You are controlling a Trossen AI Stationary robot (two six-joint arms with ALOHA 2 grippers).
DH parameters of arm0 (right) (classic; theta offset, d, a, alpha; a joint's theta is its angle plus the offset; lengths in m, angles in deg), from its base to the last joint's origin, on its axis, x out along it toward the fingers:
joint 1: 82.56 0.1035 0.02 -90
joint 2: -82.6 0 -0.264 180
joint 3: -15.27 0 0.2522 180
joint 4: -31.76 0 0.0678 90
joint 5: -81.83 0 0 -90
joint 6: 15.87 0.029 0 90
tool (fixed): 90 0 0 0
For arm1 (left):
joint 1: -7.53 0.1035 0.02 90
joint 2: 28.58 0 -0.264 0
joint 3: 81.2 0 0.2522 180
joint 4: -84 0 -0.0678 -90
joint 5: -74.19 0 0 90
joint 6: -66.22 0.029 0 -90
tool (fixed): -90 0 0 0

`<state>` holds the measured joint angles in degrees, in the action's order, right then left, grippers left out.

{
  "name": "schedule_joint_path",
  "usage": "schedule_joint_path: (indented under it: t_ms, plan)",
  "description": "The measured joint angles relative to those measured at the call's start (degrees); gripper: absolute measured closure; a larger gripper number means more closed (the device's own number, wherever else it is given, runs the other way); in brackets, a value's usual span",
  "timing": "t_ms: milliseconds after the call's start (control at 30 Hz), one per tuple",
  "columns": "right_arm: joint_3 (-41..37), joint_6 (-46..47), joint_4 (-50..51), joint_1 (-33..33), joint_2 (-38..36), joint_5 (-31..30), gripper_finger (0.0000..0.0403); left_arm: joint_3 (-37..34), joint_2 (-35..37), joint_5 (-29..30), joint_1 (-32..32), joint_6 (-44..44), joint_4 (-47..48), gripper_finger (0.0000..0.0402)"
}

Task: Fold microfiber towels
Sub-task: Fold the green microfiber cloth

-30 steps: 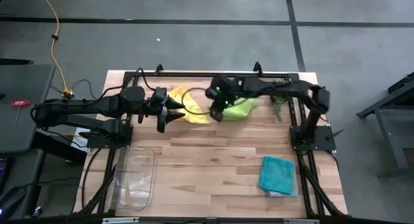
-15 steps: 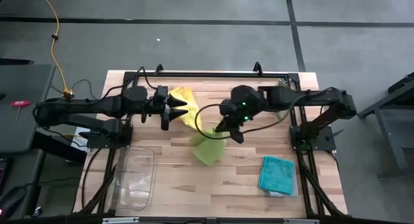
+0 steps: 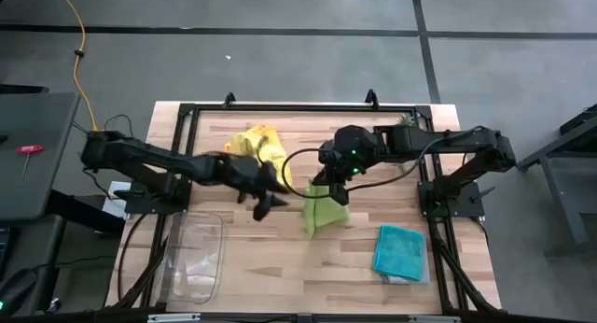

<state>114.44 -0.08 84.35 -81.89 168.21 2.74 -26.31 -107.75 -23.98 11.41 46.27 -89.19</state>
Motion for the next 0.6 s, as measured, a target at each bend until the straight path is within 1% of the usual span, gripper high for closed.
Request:
schedule_joint_path:
  t_ms: [133,200,300,367,433,500,600]
  plan:
    - [0.0,0.91,0.01,-0.7,0.0,-0.68,0.0403,-0.04,-7.8,-0.04,-2.7,-2.33,-8.2,0.0216]
    - [0.0,1.94,0.03,-1.05,0.0,-2.24,0.0403,-0.04,-10.78,-0.09,-3.48,-4.83,-12.52,0.0216]
    - [0.0,5.64,0.75,-1.73,0.0,-6.69,0.0403,-0.02,-13.71,-0.12,-4.14,-8.72,-17.16,0.0216]
    - [0.0,7.65,1.42,-2.24,0.0,-9.82,0.0403,-0.02,-14.49,-0.06,-4.44,-9.88,-17.3,0.0216]
    - [0.0,8.21,1.72,-2.68,0.0,-11.31,0.0403,-0.02,-14.79,0.38,-4.73,-9.89,-16.84,0.0216]
    - [0.0,8.32,1.63,-3.0,0.0,-11.41,0.0403,-0.02,-14.81,1.54,-4.74,-9.89,-16.19,0.0216]
    - [0.0,8.81,1.14,-3.12,0.0,-10.95,0.0403,-0.02,-14.8,5.38,-4.76,-9.89,-16.33,0.0216]
